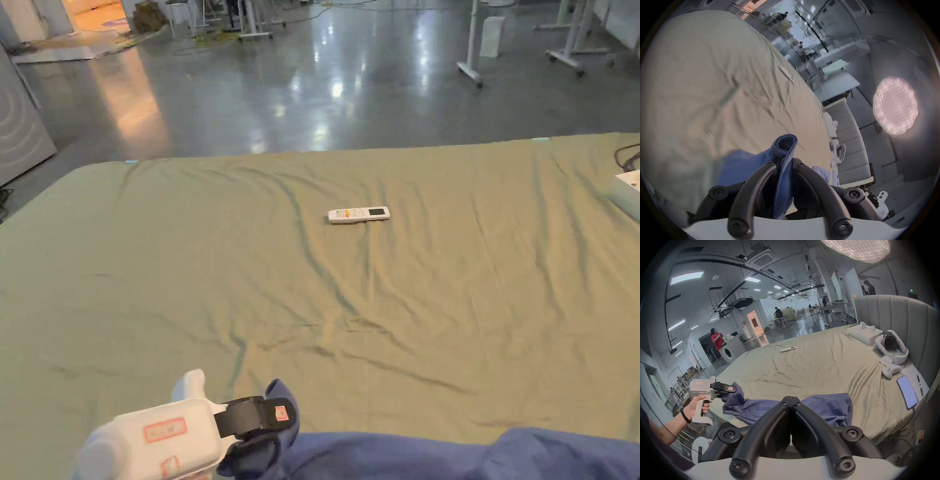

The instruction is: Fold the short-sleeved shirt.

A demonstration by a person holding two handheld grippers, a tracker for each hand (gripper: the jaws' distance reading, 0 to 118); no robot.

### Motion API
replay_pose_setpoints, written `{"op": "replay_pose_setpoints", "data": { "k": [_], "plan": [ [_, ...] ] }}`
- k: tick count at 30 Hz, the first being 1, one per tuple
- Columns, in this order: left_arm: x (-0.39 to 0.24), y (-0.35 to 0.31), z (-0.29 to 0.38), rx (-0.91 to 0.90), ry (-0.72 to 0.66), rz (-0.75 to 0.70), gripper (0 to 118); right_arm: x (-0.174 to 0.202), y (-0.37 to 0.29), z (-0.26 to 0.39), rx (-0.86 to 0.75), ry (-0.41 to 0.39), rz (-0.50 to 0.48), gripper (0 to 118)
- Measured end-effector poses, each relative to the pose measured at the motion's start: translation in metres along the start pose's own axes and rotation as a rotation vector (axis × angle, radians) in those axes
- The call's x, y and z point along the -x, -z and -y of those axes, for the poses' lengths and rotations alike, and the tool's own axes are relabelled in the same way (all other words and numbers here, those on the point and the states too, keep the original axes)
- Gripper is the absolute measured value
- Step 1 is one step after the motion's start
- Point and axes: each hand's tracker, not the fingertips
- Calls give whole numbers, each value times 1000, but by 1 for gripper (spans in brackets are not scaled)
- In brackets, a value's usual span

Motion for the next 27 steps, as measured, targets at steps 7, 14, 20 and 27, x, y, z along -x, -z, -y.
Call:
{"op": "replay_pose_setpoints", "data": {
  "k": [7,14,20,27],
  "plan": [
    [-30,113,38,140,101,-40,16,-23,-25,15,-12,69,25,0],
    [-50,105,43,63,198,65,78,-47,-36,24,-14,142,109,0],
    [-53,49,28,-16,312,-25,78,-60,-30,22,-55,228,59,0],
    [-3,56,43,87,175,-97,71,-55,-34,21,-47,193,57,0]
  ]
}}
